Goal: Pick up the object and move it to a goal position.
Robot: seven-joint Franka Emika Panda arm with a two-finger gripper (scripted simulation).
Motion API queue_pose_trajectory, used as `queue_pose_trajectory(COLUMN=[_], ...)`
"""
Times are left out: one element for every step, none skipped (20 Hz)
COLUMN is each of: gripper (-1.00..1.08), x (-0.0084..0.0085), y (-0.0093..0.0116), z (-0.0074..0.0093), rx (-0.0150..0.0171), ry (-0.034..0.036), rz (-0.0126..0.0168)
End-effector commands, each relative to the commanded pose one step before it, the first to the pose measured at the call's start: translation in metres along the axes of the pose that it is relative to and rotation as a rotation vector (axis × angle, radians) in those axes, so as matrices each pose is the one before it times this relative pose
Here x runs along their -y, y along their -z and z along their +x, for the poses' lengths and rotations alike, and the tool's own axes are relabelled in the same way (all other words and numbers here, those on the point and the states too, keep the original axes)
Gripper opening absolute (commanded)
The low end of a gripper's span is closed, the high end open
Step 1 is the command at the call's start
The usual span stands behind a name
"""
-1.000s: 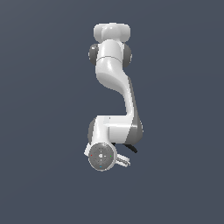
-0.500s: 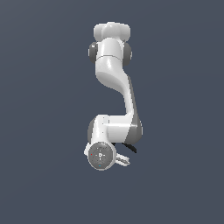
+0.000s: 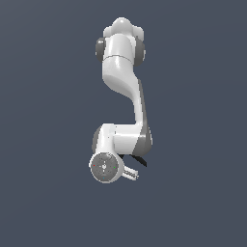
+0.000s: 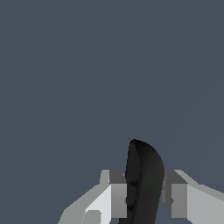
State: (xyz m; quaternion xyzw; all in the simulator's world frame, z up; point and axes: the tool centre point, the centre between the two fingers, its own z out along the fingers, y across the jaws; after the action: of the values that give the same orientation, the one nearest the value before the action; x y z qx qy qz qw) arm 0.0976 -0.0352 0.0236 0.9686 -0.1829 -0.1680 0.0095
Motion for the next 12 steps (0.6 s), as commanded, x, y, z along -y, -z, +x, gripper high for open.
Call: queue_pose_trajectory(gripper=[-1.00,-1.00,-1.00,-1.00,-1.00,-1.00,-1.00,-1.00,-1.00,-1.00,-1.00,-1.00], x=[-0.01095,-0.00456,-0.00488,-0.00521,-0.00555,-0.00591,-0.00652,-0.00668,-0.00710,-0.00755,-0.00804,-0.00882], y=[0.00145,0.00006,0.00007,0.00008,0.00009,0.00010,-0.00001,0.00012,0.00014,0.00015,0.00017,-0.00001], z=[-0.00155,-0.00094,-0.00100,-0.00105,-0.00111,-0.00117,-0.00111,-0.00129,-0.00136,-0.00143,-0.00151,-0.00142], rx=[-0.00188,0.00000,0.00000,0.00000,0.00000,0.00000,0.00028,0.00000,0.00000,0.00000,0.00000,0.00042], ry=[-0.00167,0.00000,0.00000,0.00000,0.00000,0.00000,-0.00026,0.00000,0.00000,0.00000,0.00000,-0.00033], rz=[0.00044,0.00000,0.00000,0.00000,0.00000,0.00000,0.00030,0.00000,0.00000,0.00000,0.00000,0.00043])
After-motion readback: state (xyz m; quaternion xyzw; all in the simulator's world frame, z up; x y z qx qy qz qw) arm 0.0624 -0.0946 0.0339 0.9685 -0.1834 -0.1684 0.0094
